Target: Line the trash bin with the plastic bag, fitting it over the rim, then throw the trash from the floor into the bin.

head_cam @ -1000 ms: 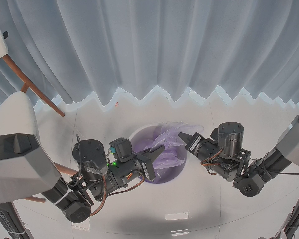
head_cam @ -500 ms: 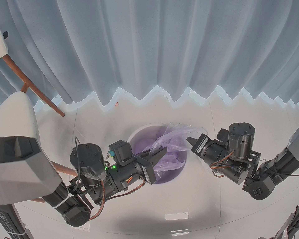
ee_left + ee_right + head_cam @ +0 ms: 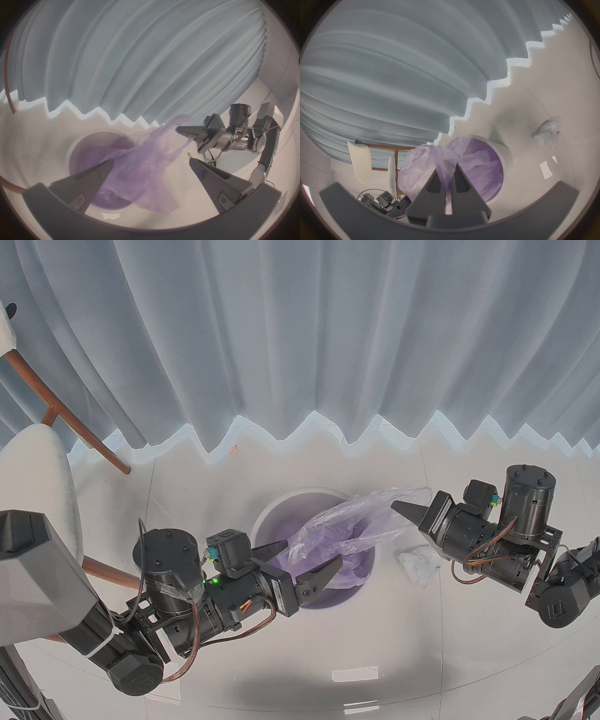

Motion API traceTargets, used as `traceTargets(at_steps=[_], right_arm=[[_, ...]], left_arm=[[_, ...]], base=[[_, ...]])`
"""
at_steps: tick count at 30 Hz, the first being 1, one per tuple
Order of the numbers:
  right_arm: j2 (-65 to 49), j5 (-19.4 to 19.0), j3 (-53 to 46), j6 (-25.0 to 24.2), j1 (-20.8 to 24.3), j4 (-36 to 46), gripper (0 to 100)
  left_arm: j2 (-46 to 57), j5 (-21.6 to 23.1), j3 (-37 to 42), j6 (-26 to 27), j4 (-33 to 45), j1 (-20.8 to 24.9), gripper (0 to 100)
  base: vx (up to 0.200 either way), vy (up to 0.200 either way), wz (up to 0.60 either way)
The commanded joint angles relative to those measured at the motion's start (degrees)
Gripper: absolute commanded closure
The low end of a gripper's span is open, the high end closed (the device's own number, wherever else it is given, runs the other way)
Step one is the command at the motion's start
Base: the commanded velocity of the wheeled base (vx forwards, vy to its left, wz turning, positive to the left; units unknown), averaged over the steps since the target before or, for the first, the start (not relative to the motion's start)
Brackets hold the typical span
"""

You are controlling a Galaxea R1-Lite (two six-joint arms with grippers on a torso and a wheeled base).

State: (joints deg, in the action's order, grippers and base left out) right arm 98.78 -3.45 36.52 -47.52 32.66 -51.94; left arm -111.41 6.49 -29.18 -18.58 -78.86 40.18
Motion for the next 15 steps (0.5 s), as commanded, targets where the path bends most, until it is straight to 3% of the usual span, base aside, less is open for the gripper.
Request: traceTargets(at_steps=[1, 5, 6, 15], right_arm=[[-3.2, -0.4, -0.8, 0.0, -0.8, 0.4, 100], [-3.6, -1.2, -1.8, 0.1, -0.5, 0.4, 100], [-3.2, -1.6, -2.1, 0.2, -0.4, 0.4, 100], [-3.6, -1.7, -2.2, 0.8, -0.6, 0.2, 100]], left_arm=[[1.3, -1.9, 0.3, 0.1, 0.6, -1.0, 0], [0.8, -3.6, -1.4, 0.8, 0.3, -2.9, 0], [1.5, -3.1, -2.0, 2.3, 0.7, -6.1, 0], [2.2, -3.1, -1.8, 3.5, 3.0, -9.2, 0]], base=[[0.000, 0.000, 0.00], [0.000, 0.000, 0.00], [0.000, 0.000, 0.00], [0.000, 0.000, 0.00]])
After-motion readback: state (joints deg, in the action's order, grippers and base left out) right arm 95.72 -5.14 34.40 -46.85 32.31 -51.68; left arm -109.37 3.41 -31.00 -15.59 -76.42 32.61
